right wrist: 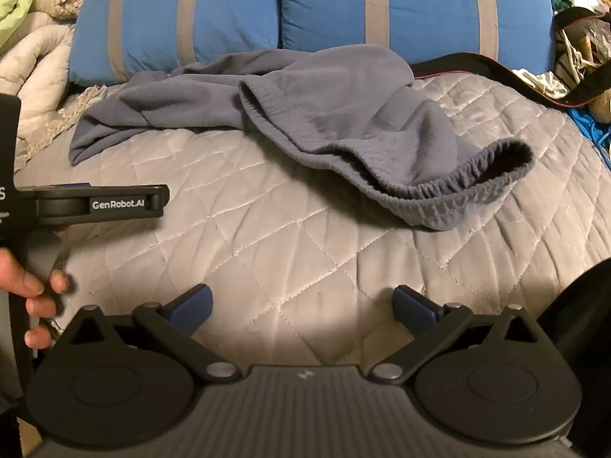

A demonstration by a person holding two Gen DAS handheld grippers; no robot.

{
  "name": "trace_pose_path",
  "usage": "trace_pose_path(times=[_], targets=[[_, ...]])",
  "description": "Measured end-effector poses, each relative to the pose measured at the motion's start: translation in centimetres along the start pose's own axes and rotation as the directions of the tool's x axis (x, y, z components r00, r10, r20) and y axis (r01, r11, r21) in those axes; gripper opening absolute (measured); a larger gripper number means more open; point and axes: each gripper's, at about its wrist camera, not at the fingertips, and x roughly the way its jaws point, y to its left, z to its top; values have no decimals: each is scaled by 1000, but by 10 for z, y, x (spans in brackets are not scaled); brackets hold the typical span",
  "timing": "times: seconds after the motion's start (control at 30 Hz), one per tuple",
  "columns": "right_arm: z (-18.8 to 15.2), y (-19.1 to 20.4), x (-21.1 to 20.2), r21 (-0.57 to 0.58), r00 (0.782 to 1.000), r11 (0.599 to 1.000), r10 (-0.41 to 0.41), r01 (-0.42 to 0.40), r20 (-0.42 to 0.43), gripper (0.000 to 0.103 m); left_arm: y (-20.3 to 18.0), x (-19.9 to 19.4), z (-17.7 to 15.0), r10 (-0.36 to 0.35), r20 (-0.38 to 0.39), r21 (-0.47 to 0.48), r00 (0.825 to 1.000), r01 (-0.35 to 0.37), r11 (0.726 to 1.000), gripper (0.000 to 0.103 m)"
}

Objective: Fold clothes

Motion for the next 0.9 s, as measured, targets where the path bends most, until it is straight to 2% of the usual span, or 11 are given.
trace_pose_path(times=[0.3, 0.6, 0.77, 0.9], targets=[[-2, 5, 0, -14, 1000, 1000, 7, -7, -13, 103, -1, 4, 3, -3, -36, -24, 999, 3, 1000, 103], [2, -4, -6, 19, 998, 998, 60, -59, -21, 102, -8, 7, 8, 53, -80, -79, 995, -59, 995, 103], [3, -9, -10, 45, 996, 995, 85, -84, -20, 103, -15, 5, 3, 92, -47, -49, 995, -95, 994, 103], [3, -11, -13, 53, 995, 994, 99, -98, -14, 103, -13, 4, 0, 79, -18, -41, 997, -80, 996, 103]])
